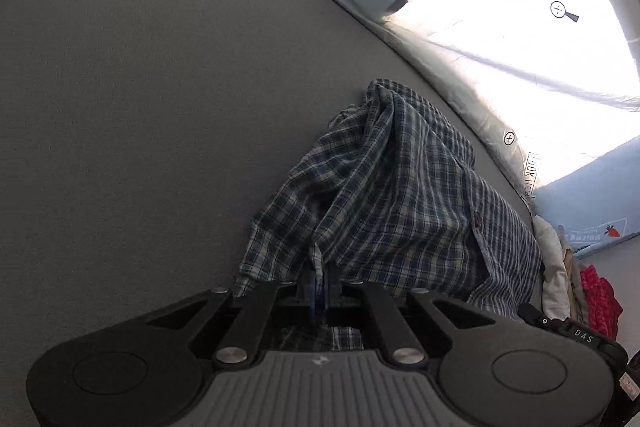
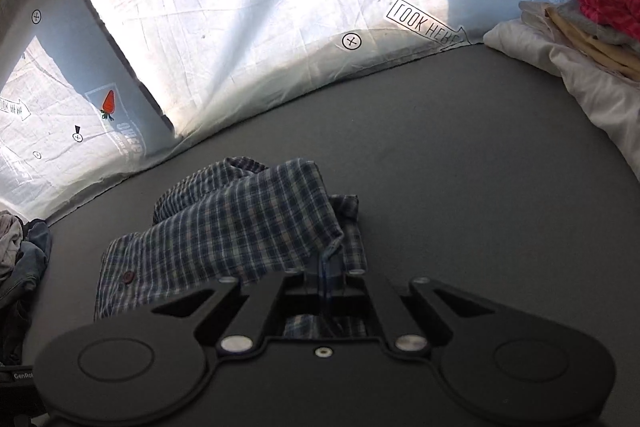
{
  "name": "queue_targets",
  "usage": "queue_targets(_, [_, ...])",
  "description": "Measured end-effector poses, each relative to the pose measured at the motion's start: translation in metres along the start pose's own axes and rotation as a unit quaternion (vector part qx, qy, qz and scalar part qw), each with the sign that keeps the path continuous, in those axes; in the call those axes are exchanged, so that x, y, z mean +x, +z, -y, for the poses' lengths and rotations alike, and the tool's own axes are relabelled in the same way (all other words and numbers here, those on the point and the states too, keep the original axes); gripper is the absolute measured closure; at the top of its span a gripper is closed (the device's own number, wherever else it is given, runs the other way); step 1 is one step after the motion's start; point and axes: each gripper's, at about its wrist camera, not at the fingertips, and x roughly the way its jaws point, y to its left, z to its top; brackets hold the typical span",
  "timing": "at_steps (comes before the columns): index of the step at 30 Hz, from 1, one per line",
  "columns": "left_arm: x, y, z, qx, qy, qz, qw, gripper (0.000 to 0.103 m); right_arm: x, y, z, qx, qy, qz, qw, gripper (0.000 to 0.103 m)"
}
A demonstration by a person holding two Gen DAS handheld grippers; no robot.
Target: Fold clothes
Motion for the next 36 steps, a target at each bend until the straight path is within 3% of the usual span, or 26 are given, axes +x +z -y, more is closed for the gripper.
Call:
queue_targets(3, [-0.018,0.008,0.01,0.051,0.024,0.031,0.9979,0.087,-0.005,-0.004,-0.005,-0.022,-0.014,0.0,1.0,0.09])
queue_targets(6, [-0.021,0.015,0.021,0.087,0.028,0.046,0.9948,0.064,-0.012,-0.002,-0.009,-0.046,-0.019,0.012,0.999,0.053])
queue_targets(7, [-0.021,0.018,0.024,0.093,0.026,0.048,0.9942,0.059,-0.012,0.0,-0.008,-0.043,-0.016,0.012,0.999,0.052])
queue_targets(9, [-0.017,0.022,0.031,0.117,0.031,0.055,0.991,0.039,-0.011,0.003,-0.007,-0.031,-0.008,0.009,0.999,0.051])
queue_targets(13, [0.002,0.035,0.051,0.18,0.049,0.064,0.9803,0.04,-0.004,0.006,-0.012,-0.04,-0.002,0.006,0.999,0.041])
queue_targets(14, [0.007,0.039,0.055,0.192,0.044,0.068,0.9781,0.046,-0.003,0.007,-0.014,-0.044,-0.002,0.005,0.999,0.041])
queue_targets(17, [0.024,0.05,0.065,0.218,0.038,0.068,0.9727,0.076,0.003,0.012,-0.017,-0.051,-0.002,0.006,0.999,0.041])
queue_targets(23, [0.057,0.062,0.071,0.227,0.042,0.056,0.9713,0.078,0.021,0.024,-0.014,-0.042,0.008,0.0,0.999,0.04])
queue_targets(24, [0.058,0.064,0.07,0.219,0.035,0.059,0.9733,0.091,0.024,0.026,-0.013,-0.038,0.017,0.0,0.999,0.04])
queue_targets(25, [0.057,0.065,0.068,0.205,0.026,0.063,0.9764,0.098,0.026,0.028,-0.012,-0.034,0.027,0.0,0.999,0.054])
queue_targets(26, [0.055,0.065,0.064,0.184,0.015,0.068,0.9805,0.1,0.029,0.03,-0.01,-0.027,0.039,0.0,0.999,0.07])
queue_targets(27, [0.052,0.065,0.059,0.163,0.004,0.073,0.984,0.101,0.033,0.032,-0.007,-0.014,0.049,-0.002,0.999,0.101])
queue_targets(31, [0.038,0.063,0.034,0.081,-0.019,0.09,0.9925,0.101,0.027,0.036,0.0,0.0,0.049,0.028,0.998,0.102])
queue_targets(33, [0.042,0.065,0.016,0.028,-0.021,0.08,0.9962,0.1,0.028,0.036,0.002,-0.017,0.042,0.027,0.999,0.102])
queue_targets(36, [0.042,0.068,0.002,-0.007,0.024,0.084,0.9961,0.102,0.034,0.035,0.002,-0.029,0.032,0.012,0.999,0.102])
